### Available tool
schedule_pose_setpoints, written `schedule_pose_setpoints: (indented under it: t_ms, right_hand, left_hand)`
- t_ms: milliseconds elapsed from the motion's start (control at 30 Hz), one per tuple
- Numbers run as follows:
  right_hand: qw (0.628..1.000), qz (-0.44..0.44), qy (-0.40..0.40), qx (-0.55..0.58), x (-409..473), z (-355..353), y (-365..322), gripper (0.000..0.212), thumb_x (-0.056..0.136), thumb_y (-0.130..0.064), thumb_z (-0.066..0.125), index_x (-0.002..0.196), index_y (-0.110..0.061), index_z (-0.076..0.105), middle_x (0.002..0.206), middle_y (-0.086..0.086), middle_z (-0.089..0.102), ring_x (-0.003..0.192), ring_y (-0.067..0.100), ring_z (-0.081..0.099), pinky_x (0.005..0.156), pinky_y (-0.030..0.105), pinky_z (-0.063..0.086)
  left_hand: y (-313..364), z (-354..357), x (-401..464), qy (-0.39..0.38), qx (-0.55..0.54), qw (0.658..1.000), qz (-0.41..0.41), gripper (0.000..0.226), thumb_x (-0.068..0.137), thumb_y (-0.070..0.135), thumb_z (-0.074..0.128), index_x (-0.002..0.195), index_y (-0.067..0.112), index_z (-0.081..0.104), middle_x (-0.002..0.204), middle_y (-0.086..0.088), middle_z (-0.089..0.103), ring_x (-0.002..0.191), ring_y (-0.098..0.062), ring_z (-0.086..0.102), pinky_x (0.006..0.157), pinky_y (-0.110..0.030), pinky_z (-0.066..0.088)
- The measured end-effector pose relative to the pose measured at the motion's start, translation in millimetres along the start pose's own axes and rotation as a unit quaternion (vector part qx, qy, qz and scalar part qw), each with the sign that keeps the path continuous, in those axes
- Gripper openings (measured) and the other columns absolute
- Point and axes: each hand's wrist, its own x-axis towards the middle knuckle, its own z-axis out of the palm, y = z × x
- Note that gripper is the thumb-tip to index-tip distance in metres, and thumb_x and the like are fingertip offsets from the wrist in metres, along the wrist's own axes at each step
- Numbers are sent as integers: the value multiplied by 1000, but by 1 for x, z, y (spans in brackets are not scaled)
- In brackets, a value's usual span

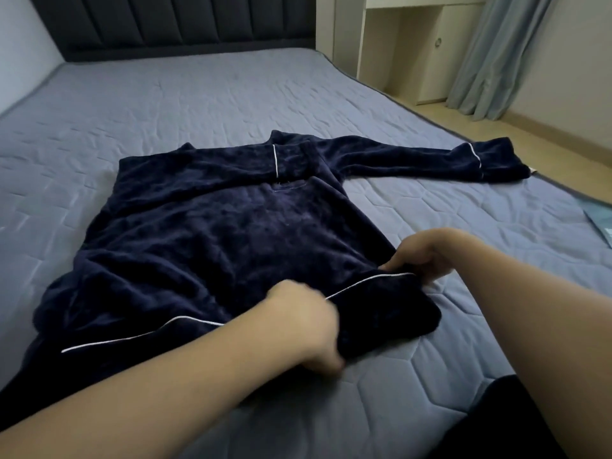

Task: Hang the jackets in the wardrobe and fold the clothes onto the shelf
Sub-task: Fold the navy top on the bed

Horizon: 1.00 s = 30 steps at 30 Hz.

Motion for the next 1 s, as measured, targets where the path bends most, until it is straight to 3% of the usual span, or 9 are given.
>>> schedule_pose_setpoints:
  t_ms: [67, 133, 267, 367, 467, 567, 667, 767, 1000]
  right_hand:
    - [998, -18, 4, 53, 0, -5, -3, 13, 93, -17, 56, 93, -5, 61, 84, 13, 64, 74, 24, 60, 67, 33, 51]
    - [985, -45, 53, 158, 2, -20, -6, 15, 91, -14, 47, 79, -7, 51, 63, 9, 54, 55, 21, 54, 51, 31, 48]
    - [934, -93, 207, 277, 18, -67, -4, 22, 95, -18, 44, 107, 1, 49, 90, 19, 61, 73, 30, 63, 60, 37, 53]
    - [900, -117, 280, 314, 34, -103, -4, 26, 93, -18, 46, 114, -3, 50, 89, 17, 57, 69, 27, 59, 62, 34, 52]
    - [861, -132, 329, 364, 51, -143, 4, 34, 90, -19, 48, 118, -2, 54, 92, 14, 53, 75, 27, 57, 75, 38, 55]
    - [804, -149, 330, 471, 67, -183, 24, 38, 90, -22, 48, 123, -4, 52, 101, 16, 58, 85, 30, 63, 79, 38, 54]
    - [732, -171, 311, 582, 84, -232, 57, 40, 94, -20, 47, 131, -7, 47, 132, 25, 52, 111, 37, 61, 85, 39, 55]
    - [702, -193, 279, 626, 97, -265, 76, 49, 97, -24, 50, 140, -4, 38, 137, 27, 47, 117, 38, 56, 86, 38, 52]
    - [636, -211, 282, 687, 126, -285, 89, 33, 95, -5, 48, 126, 6, 49, 114, 30, 61, 74, 31, 66, 48, 31, 57]
  left_hand:
    - [23, -3, 21, 142, -19, 990, 11, 52, 84, 56, 53, 116, 15, 54, 108, -9, 65, 93, -30, 65, 67, -35, 41]
    - [38, -7, 37, 156, -10, 985, 76, 37, 90, 41, 51, 117, 15, 55, 109, -10, 66, 93, -32, 64, 67, -35, 42]
    - [31, -29, 70, -89, -86, 975, 183, 21, 90, 31, 55, 104, 19, 64, 93, -7, 63, 80, -27, 59, 67, -32, 46]
    - [9, -75, 107, -186, -235, 946, 121, 12, 92, 26, 52, 91, 17, 59, 85, -6, 63, 77, -25, 60, 69, -34, 49]
    - [-14, -125, 153, -51, -248, 966, 44, 12, 93, 23, 46, 91, 17, 56, 88, -3, 62, 75, -23, 60, 66, -29, 48]
    - [-29, -154, 200, 79, -133, 988, -16, 16, 92, 26, 44, 99, 17, 55, 95, 2, 57, 88, -22, 57, 68, -30, 44]
    - [-25, -176, 257, 86, -109, 988, -69, 22, 90, 26, 45, 106, 17, 56, 103, 3, 57, 93, -21, 56, 77, -35, 47]
    - [-23, -195, 301, 123, -128, 982, -61, 18, 89, 23, 44, 101, 21, 57, 105, 1, 60, 92, -20, 58, 72, -33, 44]
    - [13, -272, 448, 250, -274, 928, -27, 22, 93, 14, 41, 105, 15, 59, 115, -9, 63, 103, -26, 57, 92, -36, 47]
